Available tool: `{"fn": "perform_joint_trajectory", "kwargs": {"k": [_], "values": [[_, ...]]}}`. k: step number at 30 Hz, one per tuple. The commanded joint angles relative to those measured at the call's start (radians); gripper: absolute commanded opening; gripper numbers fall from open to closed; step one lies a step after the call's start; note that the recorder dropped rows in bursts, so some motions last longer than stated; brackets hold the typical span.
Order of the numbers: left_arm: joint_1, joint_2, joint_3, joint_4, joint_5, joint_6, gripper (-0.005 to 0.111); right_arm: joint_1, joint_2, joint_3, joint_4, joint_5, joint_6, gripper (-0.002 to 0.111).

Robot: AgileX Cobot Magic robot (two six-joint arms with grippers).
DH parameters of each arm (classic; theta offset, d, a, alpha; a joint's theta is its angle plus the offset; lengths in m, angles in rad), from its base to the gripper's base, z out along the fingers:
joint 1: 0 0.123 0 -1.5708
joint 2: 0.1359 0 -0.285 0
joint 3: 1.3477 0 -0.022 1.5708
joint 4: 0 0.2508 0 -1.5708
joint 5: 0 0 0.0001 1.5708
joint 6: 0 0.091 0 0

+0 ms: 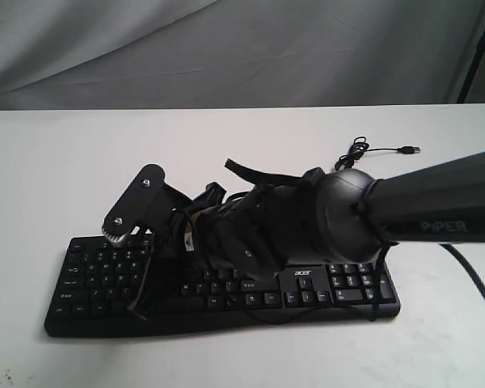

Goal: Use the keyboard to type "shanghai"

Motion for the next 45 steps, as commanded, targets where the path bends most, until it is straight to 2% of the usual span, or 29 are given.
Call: {"fn": "perform_joint_trajectory", "kwargs": {"k": [1,8,12,38,45], "values": [[-0.004,-0.003,0.004,0.001,-0.003,-0.003,0.0,-0.004,-0.005,0.042,0.024,-0.026,0.009,0.0],[-0.004,-0.003,0.004,0.001,-0.003,-0.003,0.0,-0.001,0.03,0.042,0.03,-0.036,0.009,0.0],[-0.004,-0.003,0.004,0.001,-0.003,-0.003,0.0,-0.001,0.05,0.042,0.03,-0.106,0.009,0.0],[-0.004,-0.003,0.004,0.001,-0.003,-0.003,0.0,0.0,0.096,0.042,0.037,-0.101,0.0,0.0],[-0.004,-0.003,0.004,0.001,-0.003,-0.003,0.0,0.0,0.032,0.04,0.037,-0.072,-0.003,0.0]]}}
